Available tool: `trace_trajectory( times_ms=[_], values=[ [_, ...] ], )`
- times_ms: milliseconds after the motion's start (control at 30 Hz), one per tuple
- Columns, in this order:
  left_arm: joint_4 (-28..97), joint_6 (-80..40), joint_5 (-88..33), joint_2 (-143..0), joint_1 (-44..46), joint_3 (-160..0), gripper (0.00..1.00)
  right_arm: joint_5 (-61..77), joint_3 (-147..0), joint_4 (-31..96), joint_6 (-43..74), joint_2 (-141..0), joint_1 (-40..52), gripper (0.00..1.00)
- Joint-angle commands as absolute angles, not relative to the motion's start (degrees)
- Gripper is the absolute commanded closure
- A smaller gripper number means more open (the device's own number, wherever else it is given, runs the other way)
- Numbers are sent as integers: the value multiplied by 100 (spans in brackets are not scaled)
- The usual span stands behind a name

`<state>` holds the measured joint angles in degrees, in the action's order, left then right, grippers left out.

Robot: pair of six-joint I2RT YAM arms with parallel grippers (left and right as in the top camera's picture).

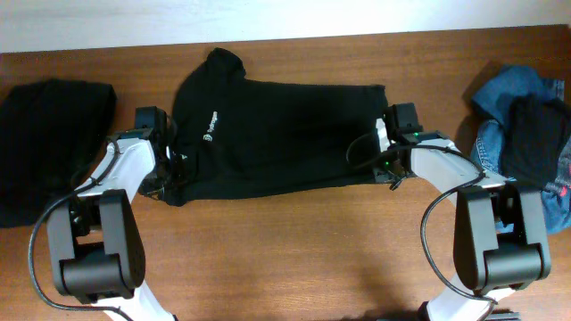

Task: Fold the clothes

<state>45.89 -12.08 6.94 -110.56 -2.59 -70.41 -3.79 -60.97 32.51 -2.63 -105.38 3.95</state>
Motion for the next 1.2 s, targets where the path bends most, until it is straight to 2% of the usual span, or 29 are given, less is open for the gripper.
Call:
trace_trajectory(
  times_ms=[0, 600, 867, 900, 967, 1000, 1033, 1067, 1133, 1167],
  values=[
    [4807, -1393, 875, -11065, -316, -6963, 99, -819, -5959, 3527, -54, -10624, 95, 96],
    [5734, -2038, 705, -11065, -316, -6956, 99, -821, -5968, 4652, 121, -10624, -19, 96],
    [5876, -2032, 624, -11065, -316, -6958, 97, -821, -6104, 4827, 165, -10615, -19, 91],
    [5905, -2034, 624, -11065, -316, -6958, 95, -821, -6167, 4880, 163, -10613, -19, 84],
    [5927, -2005, 626, -11065, -316, -6958, 85, -821, -6359, 5022, 163, -10613, -19, 47],
    [5922, -1968, 631, -11065, -316, -6963, 73, -819, -6475, 5092, 163, -10610, -19, 38],
    [5922, -1968, 646, -11065, -316, -6980, 43, -812, -6611, 5179, 165, -10613, -19, 29],
    [5922, -1968, 646, -11065, -318, -7000, 18, -790, -6737, 5262, 167, -10610, -19, 21],
    [5940, -1968, 642, -11063, -316, -7089, 7, -720, -6982, 5415, 200, -10613, -19, 13],
    [5990, -1968, 644, -11061, -318, -7181, 7, -637, -7131, 5485, 200, -10613, -19, 12]
  ],
)
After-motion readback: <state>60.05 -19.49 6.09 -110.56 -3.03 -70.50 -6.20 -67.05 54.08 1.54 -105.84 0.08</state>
